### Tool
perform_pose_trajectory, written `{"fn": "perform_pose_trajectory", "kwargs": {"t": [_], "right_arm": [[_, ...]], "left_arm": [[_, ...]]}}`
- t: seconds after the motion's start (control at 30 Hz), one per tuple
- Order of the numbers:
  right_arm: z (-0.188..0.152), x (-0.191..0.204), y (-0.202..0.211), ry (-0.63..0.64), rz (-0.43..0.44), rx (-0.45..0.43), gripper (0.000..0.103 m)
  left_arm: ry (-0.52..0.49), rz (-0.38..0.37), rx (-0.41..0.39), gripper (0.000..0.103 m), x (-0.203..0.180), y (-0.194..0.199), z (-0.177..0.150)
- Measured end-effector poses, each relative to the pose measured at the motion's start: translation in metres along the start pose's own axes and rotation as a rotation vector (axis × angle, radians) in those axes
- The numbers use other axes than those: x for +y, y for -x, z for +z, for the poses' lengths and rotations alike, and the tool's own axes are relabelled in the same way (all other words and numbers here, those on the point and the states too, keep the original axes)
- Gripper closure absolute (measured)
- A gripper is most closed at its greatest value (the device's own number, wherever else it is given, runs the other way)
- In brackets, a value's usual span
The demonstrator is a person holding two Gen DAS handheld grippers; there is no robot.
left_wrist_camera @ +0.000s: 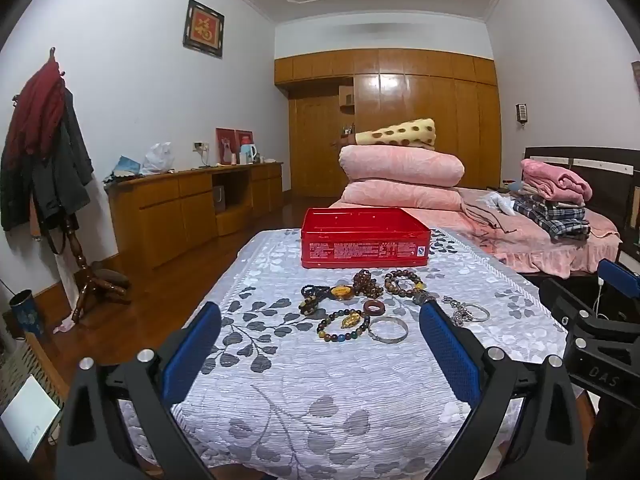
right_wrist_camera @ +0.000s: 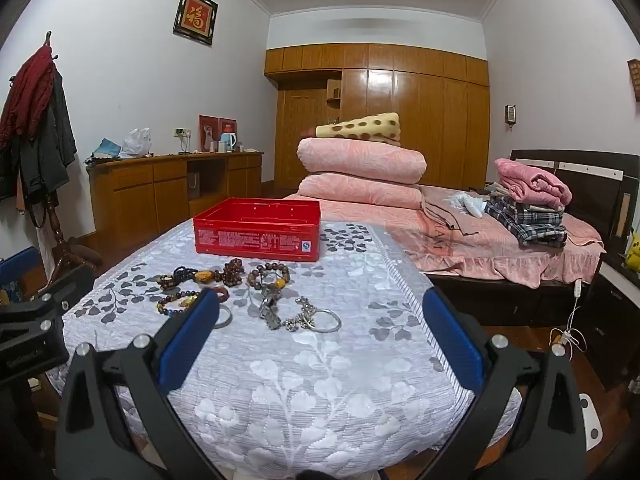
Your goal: Organize jewelry
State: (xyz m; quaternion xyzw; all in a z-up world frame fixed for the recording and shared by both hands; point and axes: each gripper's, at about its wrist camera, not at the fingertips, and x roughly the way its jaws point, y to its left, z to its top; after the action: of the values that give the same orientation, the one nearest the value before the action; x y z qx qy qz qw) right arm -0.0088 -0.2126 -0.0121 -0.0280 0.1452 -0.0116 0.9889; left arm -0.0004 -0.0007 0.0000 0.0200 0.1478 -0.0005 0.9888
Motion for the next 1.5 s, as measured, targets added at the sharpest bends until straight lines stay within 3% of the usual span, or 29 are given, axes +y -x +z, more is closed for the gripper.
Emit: {"fn": "perform_pose_trajectory", "kwargs": {"t": [1.5], "right_arm": [[0.001,-0.001,0.0,0.002,0.0,0.003,0.005]], "left_arm": [[0.029,0.01,0.026,0.006,0.003,-0.005,-0.001]]}}
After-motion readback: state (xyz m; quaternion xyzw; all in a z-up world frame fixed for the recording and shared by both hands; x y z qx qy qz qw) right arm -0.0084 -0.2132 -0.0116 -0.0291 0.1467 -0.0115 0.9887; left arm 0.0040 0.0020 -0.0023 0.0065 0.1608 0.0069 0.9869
